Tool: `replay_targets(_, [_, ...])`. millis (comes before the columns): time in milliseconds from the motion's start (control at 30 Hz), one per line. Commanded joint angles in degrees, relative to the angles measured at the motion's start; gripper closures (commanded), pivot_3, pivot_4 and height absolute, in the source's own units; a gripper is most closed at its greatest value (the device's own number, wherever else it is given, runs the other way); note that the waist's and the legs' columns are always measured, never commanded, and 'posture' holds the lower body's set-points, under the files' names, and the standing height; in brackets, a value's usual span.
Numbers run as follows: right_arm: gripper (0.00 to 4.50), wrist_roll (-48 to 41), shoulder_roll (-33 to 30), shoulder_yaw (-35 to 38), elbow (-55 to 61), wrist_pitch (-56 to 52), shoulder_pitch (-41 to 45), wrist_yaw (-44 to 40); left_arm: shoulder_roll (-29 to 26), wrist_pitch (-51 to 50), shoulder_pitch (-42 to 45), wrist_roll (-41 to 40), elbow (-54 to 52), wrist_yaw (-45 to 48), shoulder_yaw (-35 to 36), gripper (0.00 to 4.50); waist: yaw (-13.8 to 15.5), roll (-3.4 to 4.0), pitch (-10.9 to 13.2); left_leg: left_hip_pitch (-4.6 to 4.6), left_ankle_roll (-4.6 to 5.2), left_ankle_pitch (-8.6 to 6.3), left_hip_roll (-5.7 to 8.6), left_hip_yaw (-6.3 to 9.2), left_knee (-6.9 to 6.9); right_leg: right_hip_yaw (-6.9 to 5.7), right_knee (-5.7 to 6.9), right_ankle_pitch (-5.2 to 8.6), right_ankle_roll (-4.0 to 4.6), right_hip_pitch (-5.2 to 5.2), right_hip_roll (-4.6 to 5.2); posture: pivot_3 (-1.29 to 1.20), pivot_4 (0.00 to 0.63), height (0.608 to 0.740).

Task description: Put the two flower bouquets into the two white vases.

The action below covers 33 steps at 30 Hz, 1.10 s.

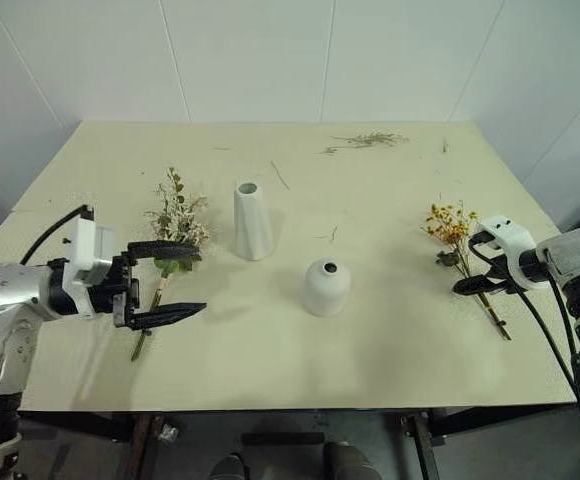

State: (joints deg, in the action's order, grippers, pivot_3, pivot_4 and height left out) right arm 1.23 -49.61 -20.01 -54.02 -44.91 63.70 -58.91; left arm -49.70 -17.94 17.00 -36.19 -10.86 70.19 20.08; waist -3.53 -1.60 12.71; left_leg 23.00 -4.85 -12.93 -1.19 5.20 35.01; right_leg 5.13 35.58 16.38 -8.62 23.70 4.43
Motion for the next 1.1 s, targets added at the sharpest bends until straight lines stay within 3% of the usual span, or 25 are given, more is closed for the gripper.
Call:
replay_targets(33, [0.0,3.1,2.0,-0.1,-6.1,3.5,1.6,-0.8,-0.5,-0.8,-1.4,-2.1,-4.0,-1.4,2.1,0.01,-0.2,-0.08,0.0,-0.02,0.0,0.0,0.0,0.0,0.04,0.0,0.0,-0.01,0.0,-0.03,0.0,0.0,0.15,0.74])
replay_targets(167, [0.87,5.1,3.5,-0.3,-9.8,4.9,3.3,-4.3,-0.7,-0.8,-1.6,-2.2,-4.4,-1.9,2.0,0.0,-0.5,-0.13,-0.1,-0.14,-0.04,0.03,0.0,0.0,0.05,0.0,0.0,-0.02,0.03,-0.13,0.0,0.0,0.15,0.74])
replay_targets(533, [4.35,9.2,4.7,0.6,-13.2,6.0,4.8,-7.6,-0.5,0.8,3.1,-0.9,0.0,0.2,-1.1,0.0,-1.2,-0.16,-0.1,-0.28,-0.03,0.01,0.0,0.01,0.01,0.0,0.05,-0.03,0.02,-0.25,-0.01,0.0,0.15,0.74])
replay_targets(733, [4.47,4.3,4.7,7.6,-10.3,6.5,3.9,-9.1,0.1,1.8,5.0,-0.7,2.9,1.3,-2.7,0.0,-1.2,-0.17,-0.1,-0.28,-0.03,0.01,0.0,0.0,0.02,0.0,0.05,-0.04,0.0,-0.25,-0.01,0.0,0.15,0.74])
replay_targets(800, [4.47,-0.7,5.3,14.0,-5.7,11.3,2.0,-7.7,0.2,2.4,5.7,-0.2,4.8,1.9,-3.3,0.0,-1.4,-0.17,-0.1,-0.27,-0.03,0.01,0.0,0.0,0.02,0.02,0.07,-0.05,-0.01,-0.24,-0.01,0.0,0.15,0.74])
replay_targets(933, [4.47,-15.3,9.6,29.3,13.4,13.4,-4.9,-6.4,0.1,3.8,6.5,1.0,8.7,2.6,-3.9,0.0,-2.1,-0.05,0.0,-0.31,-0.03,0.01,-0.01,-0.06,-0.06,0.1,0.18,-0.06,-0.05,-0.19,-0.03,0.0,0.15,0.74])
replay_targets(1100, [4.47,-27.2,18.2,38.3,37.4,9.2,-12.7,2.1,0.6,5.4,7.9,2.0,12.5,2.4,-4.4,0.0,-1.4,-0.01,0.0,-0.27,-0.04,0.01,-0.01,0.06,-0.08,0.08,0.33,-0.04,-0.06,-0.1,-0.06,0.0,0.15,0.74])
